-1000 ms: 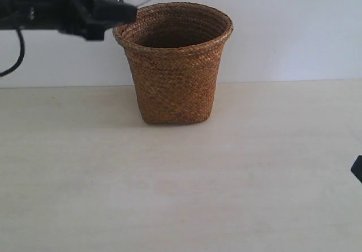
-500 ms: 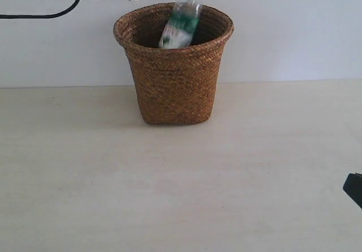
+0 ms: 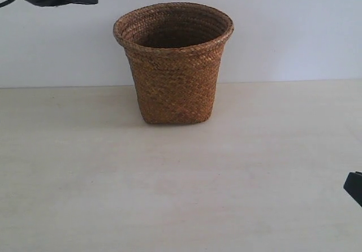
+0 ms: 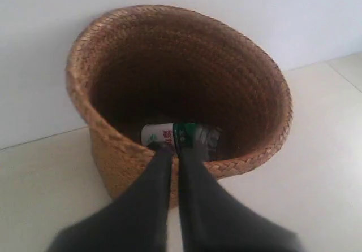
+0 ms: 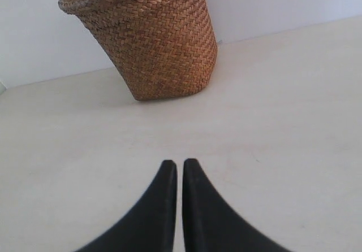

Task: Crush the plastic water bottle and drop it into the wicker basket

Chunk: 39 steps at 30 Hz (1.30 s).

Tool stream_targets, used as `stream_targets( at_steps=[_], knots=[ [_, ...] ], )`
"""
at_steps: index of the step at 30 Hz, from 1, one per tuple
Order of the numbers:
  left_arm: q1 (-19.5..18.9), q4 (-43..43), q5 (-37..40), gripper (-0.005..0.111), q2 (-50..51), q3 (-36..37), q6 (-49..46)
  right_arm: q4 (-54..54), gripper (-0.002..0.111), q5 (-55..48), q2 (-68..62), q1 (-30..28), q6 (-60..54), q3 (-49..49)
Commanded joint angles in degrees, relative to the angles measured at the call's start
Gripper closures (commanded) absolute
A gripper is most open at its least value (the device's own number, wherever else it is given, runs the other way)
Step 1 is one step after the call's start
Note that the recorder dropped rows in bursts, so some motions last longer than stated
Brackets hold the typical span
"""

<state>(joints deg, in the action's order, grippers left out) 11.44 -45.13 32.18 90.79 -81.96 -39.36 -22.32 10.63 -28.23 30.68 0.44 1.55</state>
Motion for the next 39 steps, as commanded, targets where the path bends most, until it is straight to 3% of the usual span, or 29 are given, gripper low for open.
stream_targets(
  at_steps=[1, 6, 12, 19, 27, 39],
  knots=[
    [-1.2, -6.7, -9.2, 0.103, -8.1, 8.9, -4.3, 0.3, 0.108, 0.5, 0.3, -0.4, -0.9, -0.3],
    [-1.2, -14.4, -20.5, 0.103, -18.5, 19.5, -9.9, 0.3, 0.108, 0.5, 0.3, -0.4, -0.9, -0.3],
    [-1.2, -15.4, -27.7, 0.103, -30.5, 29.4, -9.8, 0.3, 0.108, 0.3, 0.3, -0.4, -0.8, -0.3],
    [-1.2, -15.4, -25.0, 0.103, -42.1, 36.8, -8.7, 0.3, 0.108, 0.3, 0.3, -0.4, -0.8, -0.3],
    [-1.2, -15.5, -20.1, 0.103, -51.0, 38.7, -6.7, 0.3, 0.108, 0.3, 0.3, -0.4, -0.8, -0.3],
    [-1.2, -15.5, -20.4, 0.103, -52.4, 38.7, -6.7, 0.3, 0.108, 0.3, 0.3, -0.4, -0.8, -0.3]
  ],
)
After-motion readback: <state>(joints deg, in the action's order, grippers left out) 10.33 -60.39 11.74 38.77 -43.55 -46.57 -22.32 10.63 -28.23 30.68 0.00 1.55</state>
